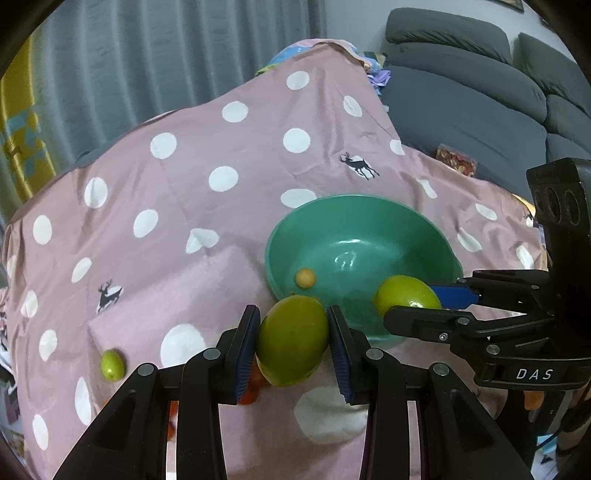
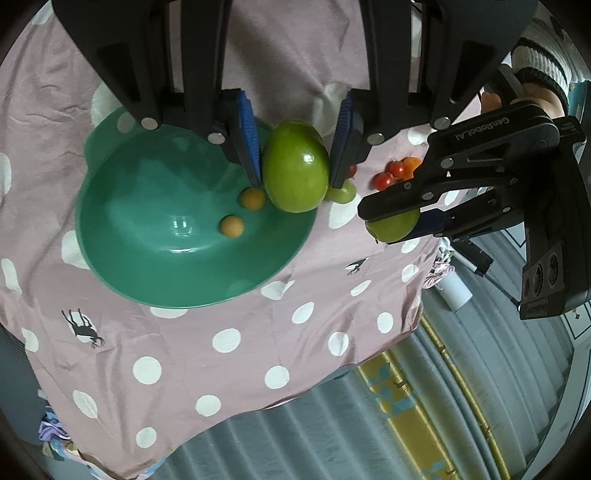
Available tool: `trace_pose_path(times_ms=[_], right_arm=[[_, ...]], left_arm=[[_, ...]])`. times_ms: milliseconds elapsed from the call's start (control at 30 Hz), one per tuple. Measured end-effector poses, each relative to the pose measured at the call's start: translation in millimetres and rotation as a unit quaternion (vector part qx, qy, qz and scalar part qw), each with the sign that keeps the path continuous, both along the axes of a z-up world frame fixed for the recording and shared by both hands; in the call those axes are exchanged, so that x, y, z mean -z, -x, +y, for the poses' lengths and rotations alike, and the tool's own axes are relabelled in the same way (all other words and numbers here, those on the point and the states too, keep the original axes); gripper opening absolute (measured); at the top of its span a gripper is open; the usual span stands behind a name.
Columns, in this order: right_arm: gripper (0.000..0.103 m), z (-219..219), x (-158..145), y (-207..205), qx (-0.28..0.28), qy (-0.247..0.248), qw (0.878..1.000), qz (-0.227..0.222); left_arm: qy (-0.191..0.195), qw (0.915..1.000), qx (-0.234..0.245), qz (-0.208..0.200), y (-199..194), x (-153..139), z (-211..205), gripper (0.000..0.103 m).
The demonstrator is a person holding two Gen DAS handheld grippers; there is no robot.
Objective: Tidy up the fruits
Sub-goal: 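Lower the left tool's green fruit into the bowl while the right tool lowers its own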
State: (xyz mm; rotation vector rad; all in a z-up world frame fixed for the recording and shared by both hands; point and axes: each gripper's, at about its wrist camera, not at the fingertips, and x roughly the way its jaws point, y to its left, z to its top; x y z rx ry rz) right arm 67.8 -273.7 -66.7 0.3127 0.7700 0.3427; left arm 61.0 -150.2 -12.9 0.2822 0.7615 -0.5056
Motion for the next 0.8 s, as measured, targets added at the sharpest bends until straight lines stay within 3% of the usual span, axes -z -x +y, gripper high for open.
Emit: trace_pose_path(times_ms=[800], right_arm=[[0.037,-35.8,13.9,-16.7,0.044,0.018,0.999,0.013]], left_arm=[[-0.006,0.9993,0.033,0.013,-41.0,15.9,-37.3,0.038]])
